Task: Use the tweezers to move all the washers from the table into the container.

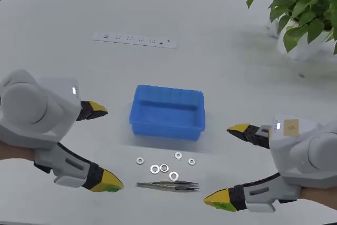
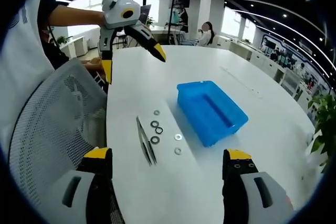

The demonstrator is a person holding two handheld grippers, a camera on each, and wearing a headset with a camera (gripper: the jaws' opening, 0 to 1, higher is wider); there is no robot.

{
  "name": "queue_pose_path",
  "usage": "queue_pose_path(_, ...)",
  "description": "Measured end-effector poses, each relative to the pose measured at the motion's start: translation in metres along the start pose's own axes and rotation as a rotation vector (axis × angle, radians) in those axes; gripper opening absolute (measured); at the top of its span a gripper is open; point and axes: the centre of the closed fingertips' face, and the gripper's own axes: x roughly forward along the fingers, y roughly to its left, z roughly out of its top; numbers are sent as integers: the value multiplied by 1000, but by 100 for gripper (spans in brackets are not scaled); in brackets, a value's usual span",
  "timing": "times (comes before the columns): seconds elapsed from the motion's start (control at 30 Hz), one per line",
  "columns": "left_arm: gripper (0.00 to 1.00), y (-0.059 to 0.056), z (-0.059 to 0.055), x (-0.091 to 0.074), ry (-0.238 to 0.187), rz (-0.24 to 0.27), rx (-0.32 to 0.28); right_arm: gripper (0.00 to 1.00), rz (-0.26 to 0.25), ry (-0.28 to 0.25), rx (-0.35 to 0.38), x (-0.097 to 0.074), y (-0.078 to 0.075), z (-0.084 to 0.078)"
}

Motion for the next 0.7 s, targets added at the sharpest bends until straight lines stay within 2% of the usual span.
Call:
queue_pose_path(0.37, 92, 4, -2, 1, -1, -2, -3, 88, -5, 15, 4, 2, -4, -2)
queue_pose_path(0.7, 92, 2, -14, 4, 34, -20, 9, 88, -3, 29, 7, 5, -6, -4)
